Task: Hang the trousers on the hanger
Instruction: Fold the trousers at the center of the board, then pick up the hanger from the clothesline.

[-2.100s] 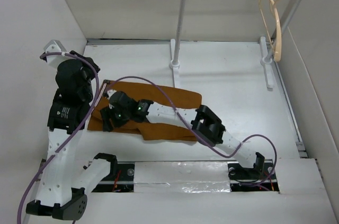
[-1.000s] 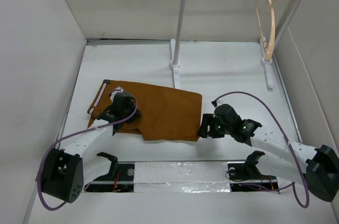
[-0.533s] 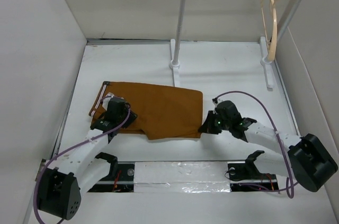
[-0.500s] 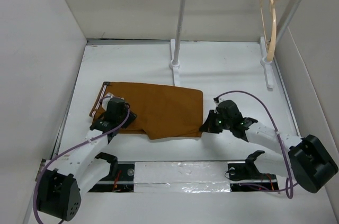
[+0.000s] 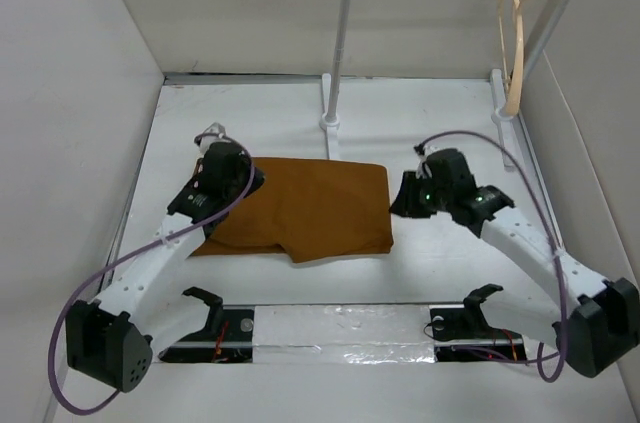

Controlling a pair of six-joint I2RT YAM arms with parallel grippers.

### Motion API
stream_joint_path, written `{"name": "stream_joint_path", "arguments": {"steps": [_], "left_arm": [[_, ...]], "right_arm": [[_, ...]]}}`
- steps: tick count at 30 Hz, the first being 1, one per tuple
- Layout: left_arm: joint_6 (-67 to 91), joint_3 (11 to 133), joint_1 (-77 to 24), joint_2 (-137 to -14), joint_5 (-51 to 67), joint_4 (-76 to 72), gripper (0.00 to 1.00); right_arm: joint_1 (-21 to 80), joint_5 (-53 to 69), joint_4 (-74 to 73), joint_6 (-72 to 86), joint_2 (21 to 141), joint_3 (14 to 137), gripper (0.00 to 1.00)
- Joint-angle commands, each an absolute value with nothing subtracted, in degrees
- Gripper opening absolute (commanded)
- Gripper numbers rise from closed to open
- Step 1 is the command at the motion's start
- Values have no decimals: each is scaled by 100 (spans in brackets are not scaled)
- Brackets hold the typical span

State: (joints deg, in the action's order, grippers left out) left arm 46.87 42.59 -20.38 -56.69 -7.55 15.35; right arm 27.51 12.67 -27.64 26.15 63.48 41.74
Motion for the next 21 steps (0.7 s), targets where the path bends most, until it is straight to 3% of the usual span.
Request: {"name": "stream_joint_path", "arguments": {"steps": [1,2,3,4,7,10,11,15,19,21], "left_arm": [[4114,5121,-2407,-6080,-739,1055,0],[4026,5263,-2661,-6204,-712,898,0],[3921,5552,-2976,-6449,-747,757,0],[3920,5711,-2979,-6573,-808,756,0],[3657,6360,-3654,-7116,-1036,712,0],[3428,6783,-4296,-7530,-1186,738,0],[3384,6829,-4446,-7611,-1247,721,0],[3252,6733,-4948,-7778,-1144,545,13],[3305,6268,-5001,-7735,-818,396,16],[3252,6135,-5001,-7682,-782,352,21]], "right_arm": [[2681,862,-3313,2242,5670,5709,27],[2681,774,-3461,2180,5686,6635,0],[2620,434,-3654,2032,5852,7610,0],[2619,213,-3656,1935,5984,7620,0],[2129,-753,-3963,1565,6554,9252,0],[990,-652,-4069,1451,6977,10378,0],[715,-555,-3991,1441,7231,10580,8],[-358,-283,-4051,1345,8038,11485,72],[-966,60,-4412,1266,8928,12348,84],[-1202,350,-4386,1231,9157,12436,84]]}}
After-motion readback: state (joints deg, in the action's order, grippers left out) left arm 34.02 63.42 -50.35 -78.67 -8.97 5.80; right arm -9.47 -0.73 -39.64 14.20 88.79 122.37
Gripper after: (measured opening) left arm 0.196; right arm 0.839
